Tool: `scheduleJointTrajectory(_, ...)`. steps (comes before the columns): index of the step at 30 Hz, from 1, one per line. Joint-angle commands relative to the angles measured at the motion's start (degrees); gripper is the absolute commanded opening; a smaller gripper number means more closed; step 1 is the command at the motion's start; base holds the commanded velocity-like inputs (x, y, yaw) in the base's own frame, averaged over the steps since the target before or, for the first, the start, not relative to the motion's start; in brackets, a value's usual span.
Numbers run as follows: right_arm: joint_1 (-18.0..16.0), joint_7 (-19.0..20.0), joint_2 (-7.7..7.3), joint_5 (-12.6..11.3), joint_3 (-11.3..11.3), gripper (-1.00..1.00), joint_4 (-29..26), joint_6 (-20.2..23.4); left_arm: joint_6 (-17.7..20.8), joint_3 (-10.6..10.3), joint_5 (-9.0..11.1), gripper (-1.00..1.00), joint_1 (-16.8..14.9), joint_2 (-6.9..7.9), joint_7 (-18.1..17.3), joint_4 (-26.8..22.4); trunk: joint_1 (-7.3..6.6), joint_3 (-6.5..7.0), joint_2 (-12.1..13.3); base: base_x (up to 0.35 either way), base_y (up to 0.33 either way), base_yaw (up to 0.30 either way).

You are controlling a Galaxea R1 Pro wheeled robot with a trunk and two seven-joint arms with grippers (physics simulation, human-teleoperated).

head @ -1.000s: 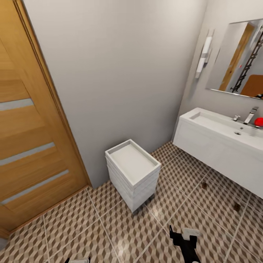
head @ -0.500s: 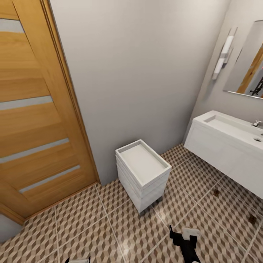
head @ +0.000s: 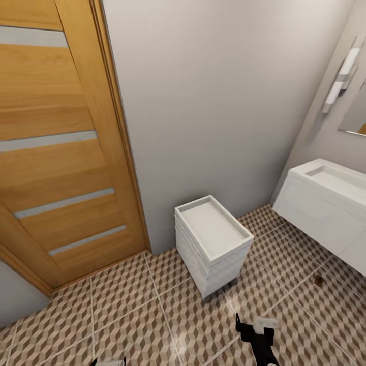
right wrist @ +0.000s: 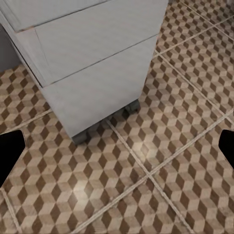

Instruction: Take the four mousetraps from the cabinet in the bathroom and place them on the bathroom floor. Make sure all four end up on the same floor surface, and ensure that at least two of them are either under or directly next to the same bathroom sink.

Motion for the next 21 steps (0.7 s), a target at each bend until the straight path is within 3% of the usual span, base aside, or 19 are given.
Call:
scheduleJointTrajectory(1, 0.0, -0.3, 0.01, -0.3, 0.5, 1.0, 0.0, -0.1, -0.3, -0.1, 0.1, 1.0, -0.1, 0.0, 0.1, 0.2, 0.03, -0.11, -0.1, 0.0, 0.0, 0.212)
scheduleJointTrajectory(21, 0.0, -0.3, 0.01, -0.3, 0.5, 1.0, 0.0, -0.1, -0.3, -0.1, 0.1, 1.0, -0.1, -0.03, 0.1, 0.2, 0.03, -0.11, -0.1, 0.0, 0.0, 0.212)
